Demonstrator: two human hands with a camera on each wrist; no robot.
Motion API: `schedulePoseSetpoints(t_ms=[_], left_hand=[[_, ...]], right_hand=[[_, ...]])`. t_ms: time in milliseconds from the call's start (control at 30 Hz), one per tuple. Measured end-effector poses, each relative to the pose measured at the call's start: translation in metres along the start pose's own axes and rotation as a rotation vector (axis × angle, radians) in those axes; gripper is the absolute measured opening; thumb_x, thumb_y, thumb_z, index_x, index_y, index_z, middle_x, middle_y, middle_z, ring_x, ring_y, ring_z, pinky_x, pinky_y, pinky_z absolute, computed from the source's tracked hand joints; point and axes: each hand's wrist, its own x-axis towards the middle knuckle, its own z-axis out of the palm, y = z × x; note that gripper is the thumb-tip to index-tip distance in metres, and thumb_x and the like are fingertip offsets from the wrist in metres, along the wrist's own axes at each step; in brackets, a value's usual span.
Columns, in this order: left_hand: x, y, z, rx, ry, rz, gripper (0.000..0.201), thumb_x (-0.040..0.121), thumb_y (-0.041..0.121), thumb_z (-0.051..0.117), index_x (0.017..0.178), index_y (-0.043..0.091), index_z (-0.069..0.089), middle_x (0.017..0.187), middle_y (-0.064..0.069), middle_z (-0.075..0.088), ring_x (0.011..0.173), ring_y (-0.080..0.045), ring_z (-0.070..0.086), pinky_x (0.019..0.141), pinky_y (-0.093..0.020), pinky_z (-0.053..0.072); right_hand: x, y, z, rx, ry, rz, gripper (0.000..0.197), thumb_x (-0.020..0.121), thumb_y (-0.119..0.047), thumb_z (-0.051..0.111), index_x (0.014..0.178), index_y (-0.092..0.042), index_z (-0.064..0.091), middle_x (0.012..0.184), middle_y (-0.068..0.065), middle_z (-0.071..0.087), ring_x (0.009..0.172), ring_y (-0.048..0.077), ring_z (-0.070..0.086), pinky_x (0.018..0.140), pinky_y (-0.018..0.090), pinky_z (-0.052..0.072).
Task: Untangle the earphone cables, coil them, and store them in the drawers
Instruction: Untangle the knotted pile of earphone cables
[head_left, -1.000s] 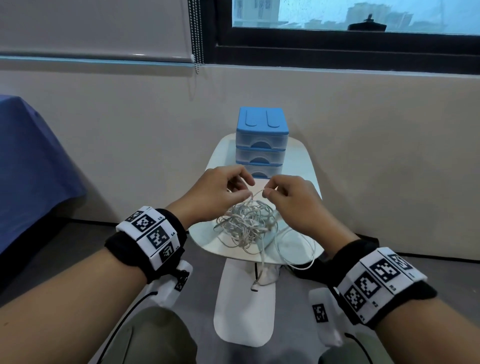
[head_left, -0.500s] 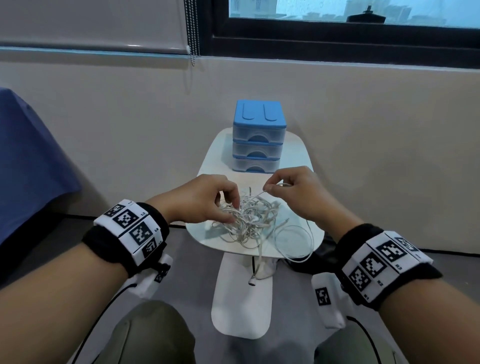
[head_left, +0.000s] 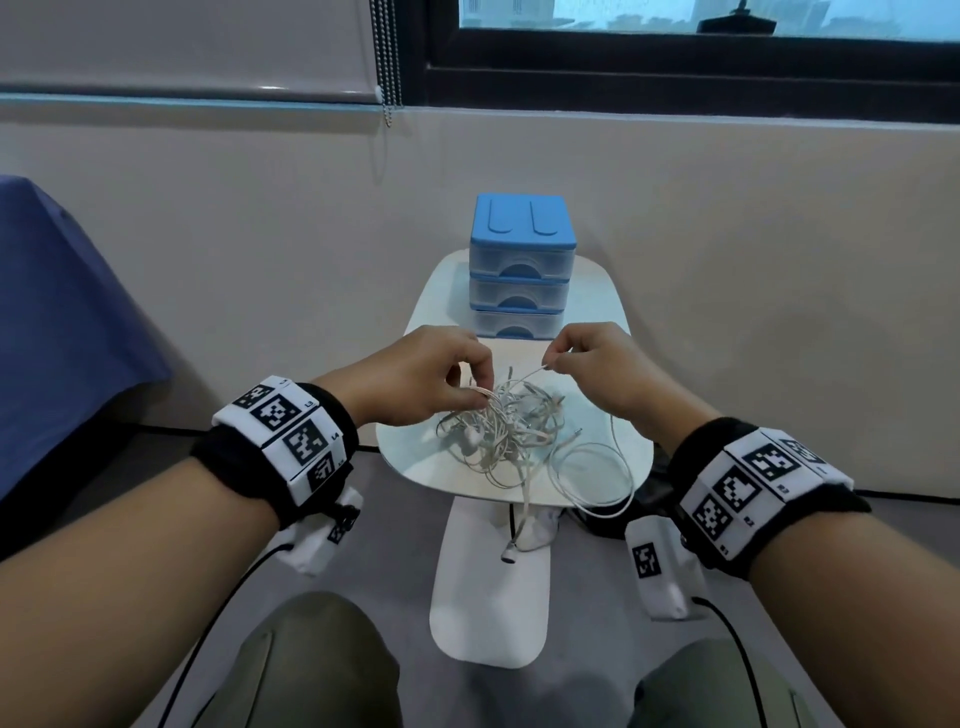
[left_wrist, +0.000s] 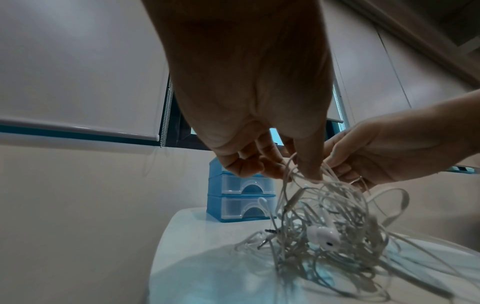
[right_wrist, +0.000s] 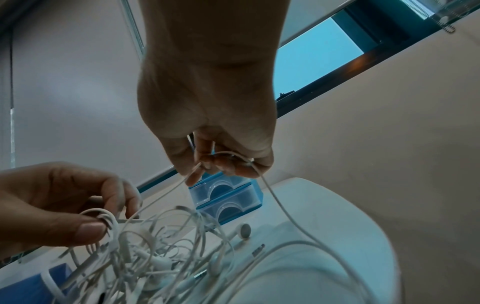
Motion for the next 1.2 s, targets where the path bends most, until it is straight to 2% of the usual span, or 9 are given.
schedulePoseSetpoints(t_ms=[133, 233, 333, 500, 700, 900, 1000, 1100, 1200], left_hand=[[0.001, 0.002, 0.0, -0.022, 0.014, 0.018, 0.011, 0.086, 0.027, 0.083, 0.087, 0.026, 0.072, 0.093, 0.007, 0.068, 0.078, -0.009, 0.062, 0.069, -0.022, 0.046], [0.002, 0.005, 0.001, -0.019, 0.014, 0.011, 0.009, 0.087, 0.028, 0.082, 0.088, 0.028, 0.073, 0.089, 0.006, 0.07, 0.078, -0.007, 0.063, 0.066, -0.02, 0.044], [0.004, 0.008, 0.002, -0.016, 0.016, 0.007, 0.008, 0.089, 0.028, 0.08, 0.088, 0.029, 0.072, 0.088, 0.009, 0.071, 0.079, -0.006, 0.062, 0.065, -0.015, 0.041], [0.005, 0.011, 0.004, -0.053, 0.014, 0.01, 0.007, 0.092, 0.021, 0.075, 0.09, 0.023, 0.068, 0.091, 0.008, 0.072, 0.08, -0.011, 0.064, 0.064, -0.012, 0.04], [0.007, 0.014, 0.012, -0.11, 0.013, 0.028, 0.01, 0.092, 0.016, 0.073, 0.087, 0.017, 0.065, 0.08, 0.001, 0.067, 0.076, -0.021, 0.06, 0.077, -0.041, 0.052], [0.007, 0.014, 0.019, -0.127, -0.001, 0.006, 0.012, 0.093, 0.02, 0.073, 0.086, 0.022, 0.063, 0.079, -0.003, 0.07, 0.076, -0.026, 0.062, 0.078, -0.05, 0.053], [0.008, 0.016, 0.02, -0.151, 0.003, -0.026, 0.012, 0.094, 0.02, 0.073, 0.086, 0.021, 0.064, 0.078, -0.005, 0.071, 0.075, -0.026, 0.064, 0.078, -0.046, 0.053], [0.012, 0.019, 0.023, -0.178, 0.017, -0.053, 0.012, 0.093, 0.022, 0.073, 0.086, 0.023, 0.065, 0.076, -0.003, 0.073, 0.075, -0.026, 0.067, 0.079, -0.045, 0.055], [0.017, 0.021, 0.027, -0.197, 0.025, -0.074, 0.011, 0.093, 0.021, 0.073, 0.085, 0.022, 0.066, 0.073, 0.003, 0.073, 0.07, -0.019, 0.067, 0.075, -0.038, 0.054]], right_hand=[[-0.002, -0.003, -0.004, -0.016, -0.094, -0.075, 0.009, 0.095, -0.025, 0.07, 0.09, -0.023, 0.076, 0.064, -0.008, 0.044, 0.056, 0.006, 0.041, 0.056, 0.022, 0.034], [-0.004, -0.006, -0.002, -0.087, -0.181, -0.153, 0.01, 0.094, -0.033, 0.072, 0.09, -0.026, 0.078, 0.067, -0.002, 0.05, 0.059, 0.007, 0.043, 0.06, 0.023, 0.038], [-0.004, -0.009, -0.003, -0.131, -0.177, -0.171, 0.011, 0.092, -0.031, 0.073, 0.084, -0.025, 0.077, 0.068, 0.002, 0.05, 0.058, 0.011, 0.04, 0.056, 0.024, 0.034], [-0.006, -0.014, -0.001, -0.22, -0.218, -0.191, 0.009, 0.093, -0.026, 0.073, 0.086, -0.023, 0.078, 0.065, -0.012, 0.055, 0.057, 0.004, 0.047, 0.055, 0.017, 0.035], [-0.011, -0.013, 0.007, -0.257, -0.295, -0.186, 0.02, 0.092, -0.026, 0.075, 0.073, -0.03, 0.07, 0.065, -0.012, 0.05, 0.062, 0.007, 0.045, 0.059, 0.02, 0.035], [-0.007, -0.01, 0.008, -0.247, -0.327, -0.196, 0.017, 0.093, -0.018, 0.071, 0.076, -0.02, 0.073, 0.065, -0.006, 0.053, 0.064, 0.012, 0.044, 0.063, 0.026, 0.04], [-0.004, -0.009, 0.006, -0.258, -0.274, -0.195, 0.015, 0.093, -0.012, 0.068, 0.089, -0.023, 0.076, 0.072, -0.011, 0.062, 0.068, 0.006, 0.053, 0.068, 0.024, 0.043], [-0.002, -0.007, 0.001, -0.242, -0.121, -0.22, 0.021, 0.091, -0.012, 0.071, 0.108, -0.024, 0.075, 0.098, -0.007, 0.07, 0.09, 0.01, 0.062, 0.085, 0.026, 0.048], [-0.002, -0.005, -0.006, -0.204, 0.047, -0.286, 0.029, 0.084, -0.008, 0.074, 0.102, -0.03, 0.068, 0.104, -0.008, 0.064, 0.091, 0.002, 0.056, 0.087, 0.026, 0.046]])
